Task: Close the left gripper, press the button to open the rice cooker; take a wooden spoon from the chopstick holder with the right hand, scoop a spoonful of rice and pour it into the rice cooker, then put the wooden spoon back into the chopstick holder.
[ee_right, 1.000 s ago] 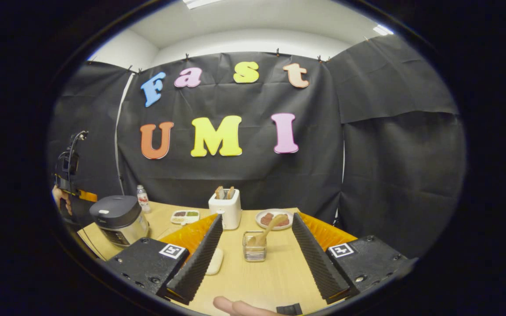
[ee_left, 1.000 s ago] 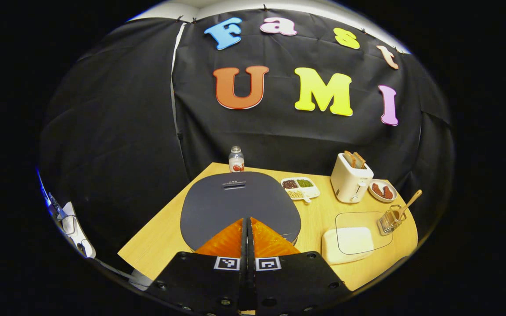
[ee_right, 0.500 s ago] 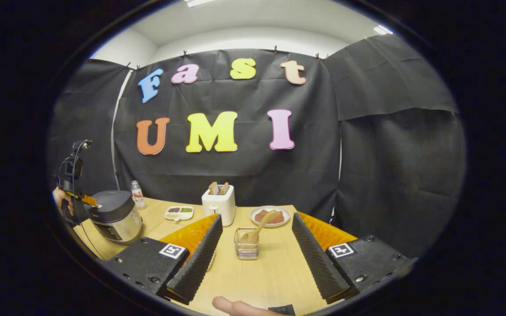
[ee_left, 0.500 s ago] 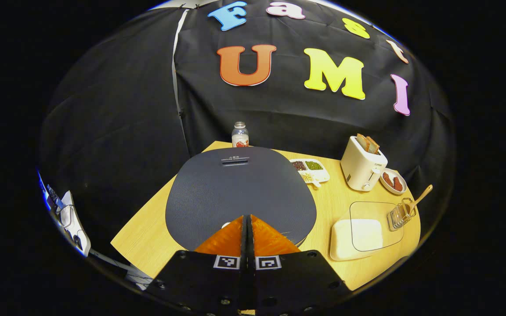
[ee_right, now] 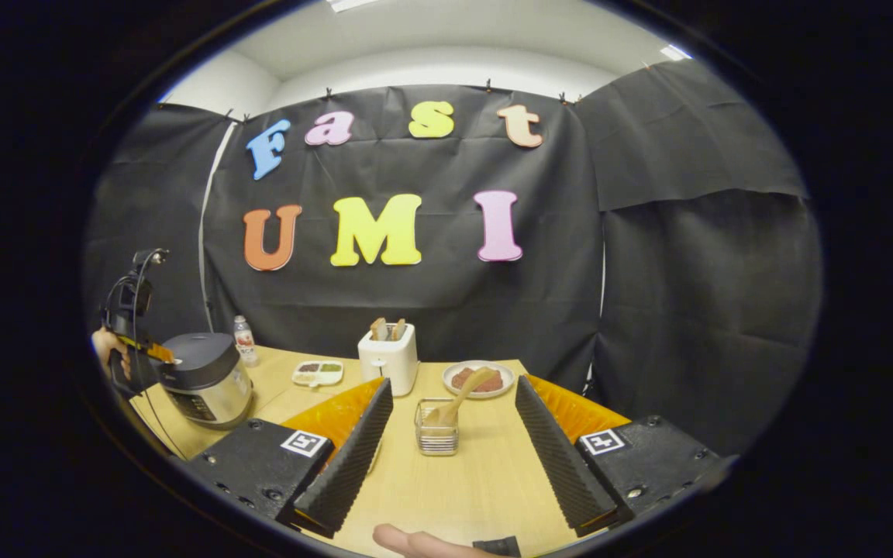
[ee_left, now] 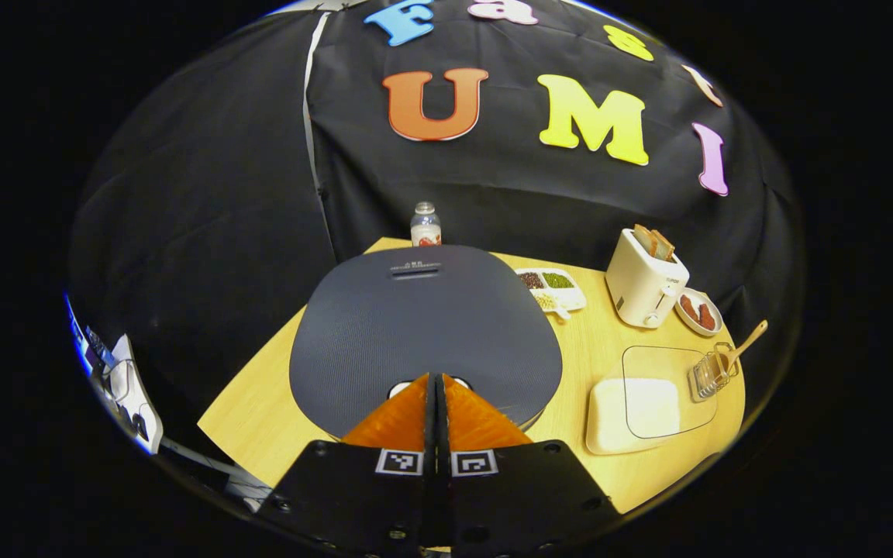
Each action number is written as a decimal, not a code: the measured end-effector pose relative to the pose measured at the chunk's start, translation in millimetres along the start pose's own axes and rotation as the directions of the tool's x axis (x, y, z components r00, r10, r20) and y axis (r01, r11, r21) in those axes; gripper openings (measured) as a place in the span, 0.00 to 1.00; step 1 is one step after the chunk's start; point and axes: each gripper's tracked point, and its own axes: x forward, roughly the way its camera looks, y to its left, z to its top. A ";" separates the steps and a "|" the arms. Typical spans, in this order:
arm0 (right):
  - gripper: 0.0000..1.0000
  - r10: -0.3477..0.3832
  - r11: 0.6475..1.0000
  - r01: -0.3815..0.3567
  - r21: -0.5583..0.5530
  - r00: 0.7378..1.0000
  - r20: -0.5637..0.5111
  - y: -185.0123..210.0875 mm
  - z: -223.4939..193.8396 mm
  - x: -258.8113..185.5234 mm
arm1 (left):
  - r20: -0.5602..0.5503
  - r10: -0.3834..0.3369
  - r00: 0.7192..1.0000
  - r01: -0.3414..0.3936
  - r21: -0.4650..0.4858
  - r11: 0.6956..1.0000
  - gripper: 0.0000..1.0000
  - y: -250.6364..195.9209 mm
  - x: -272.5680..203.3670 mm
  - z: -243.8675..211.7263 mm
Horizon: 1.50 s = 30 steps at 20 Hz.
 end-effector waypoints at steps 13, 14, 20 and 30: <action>1.00 -0.009 1.000 0.009 -0.024 1.000 0.002 3.1 2.6 -17.9 | 0.204 0.016 0.979 -0.004 -0.061 0.998 0.00 9.1 -36.0 47.1; 1.00 -0.015 1.000 0.015 -0.025 1.000 0.004 0.6 2.2 -19.3 | 0.275 0.038 0.961 -0.024 -0.054 0.998 0.00 12.7 -48.0 60.4; 1.00 -0.018 1.000 0.018 -0.013 1.000 -0.015 -1.9 -4.6 -21.6 | 0.450 0.025 0.893 -0.030 0.004 1.000 0.32 0.9 -126.3 95.3; 1.00 -0.018 1.000 0.018 0.003 0.999 -0.049 -2.1 -15.2 2.3 | 0.516 0.002 0.857 -0.027 0.042 0.999 0.95 -15.5 -169.3 73.7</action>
